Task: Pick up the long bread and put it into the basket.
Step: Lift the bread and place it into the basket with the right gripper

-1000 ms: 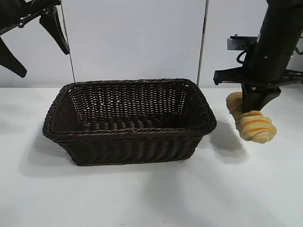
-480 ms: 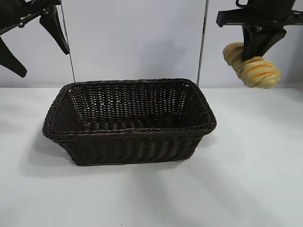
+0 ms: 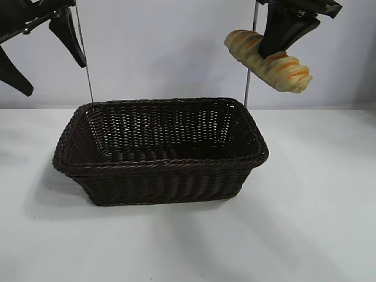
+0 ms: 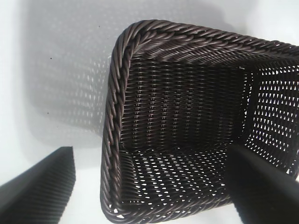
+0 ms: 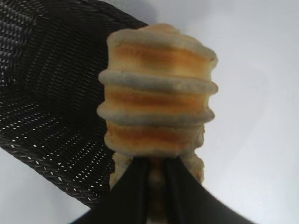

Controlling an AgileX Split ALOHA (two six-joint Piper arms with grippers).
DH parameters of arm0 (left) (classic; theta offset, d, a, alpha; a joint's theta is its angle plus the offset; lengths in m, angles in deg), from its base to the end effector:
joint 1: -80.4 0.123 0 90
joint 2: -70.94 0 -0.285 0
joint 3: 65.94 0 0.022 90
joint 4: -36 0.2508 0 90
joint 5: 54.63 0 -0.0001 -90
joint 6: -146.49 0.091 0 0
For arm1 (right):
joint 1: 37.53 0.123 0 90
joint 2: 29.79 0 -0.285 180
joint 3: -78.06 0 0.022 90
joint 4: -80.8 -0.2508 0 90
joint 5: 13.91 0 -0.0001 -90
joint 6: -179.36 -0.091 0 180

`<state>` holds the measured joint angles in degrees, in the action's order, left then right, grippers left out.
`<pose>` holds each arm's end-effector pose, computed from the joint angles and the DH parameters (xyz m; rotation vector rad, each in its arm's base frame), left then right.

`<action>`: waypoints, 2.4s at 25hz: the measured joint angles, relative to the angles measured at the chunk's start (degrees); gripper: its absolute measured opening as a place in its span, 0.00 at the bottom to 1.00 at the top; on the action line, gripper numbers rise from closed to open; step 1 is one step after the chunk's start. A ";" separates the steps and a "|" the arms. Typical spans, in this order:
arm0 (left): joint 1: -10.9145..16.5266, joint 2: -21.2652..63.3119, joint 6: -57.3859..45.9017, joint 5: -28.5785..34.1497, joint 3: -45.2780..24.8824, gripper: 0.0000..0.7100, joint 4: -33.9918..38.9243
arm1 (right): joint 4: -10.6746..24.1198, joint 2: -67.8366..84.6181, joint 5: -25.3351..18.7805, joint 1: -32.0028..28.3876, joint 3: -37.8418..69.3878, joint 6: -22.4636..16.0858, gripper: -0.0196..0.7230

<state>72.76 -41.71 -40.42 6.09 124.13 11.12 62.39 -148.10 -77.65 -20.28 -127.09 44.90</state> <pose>0.3791 -0.0846 0.2729 -0.2074 2.8325 -0.6374 0.3960 0.1500 0.3025 -1.2911 2.3301 0.2800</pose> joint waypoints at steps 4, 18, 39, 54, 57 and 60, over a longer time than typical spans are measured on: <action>0.00 0.00 0.00 0.00 0.00 0.88 0.00 | 0.19 -3.15 0.79 2.83 0.00 6.39 0.12; 0.00 0.00 0.00 0.00 0.00 0.88 0.00 | -1.77 -9.13 7.87 6.50 0.00 14.70 0.12; 0.00 0.00 -0.03 -0.70 0.00 0.88 0.00 | -3.99 -15.54 13.33 6.57 0.00 14.87 0.12; 0.00 0.00 -0.03 -0.70 0.00 0.88 0.00 | -3.60 -15.18 12.71 6.57 -0.07 12.69 0.86; 0.00 0.00 -0.03 -1.12 0.00 0.88 0.00 | -3.03 -13.39 12.71 6.57 -0.99 10.46 0.90; 0.00 0.00 -0.03 -1.41 0.00 0.88 0.00 | -1.46 -10.89 12.55 6.57 -2.35 4.04 0.94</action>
<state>72.76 -41.71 -40.45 4.68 124.13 11.12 60.93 -158.98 -65.09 -13.71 -129.44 48.94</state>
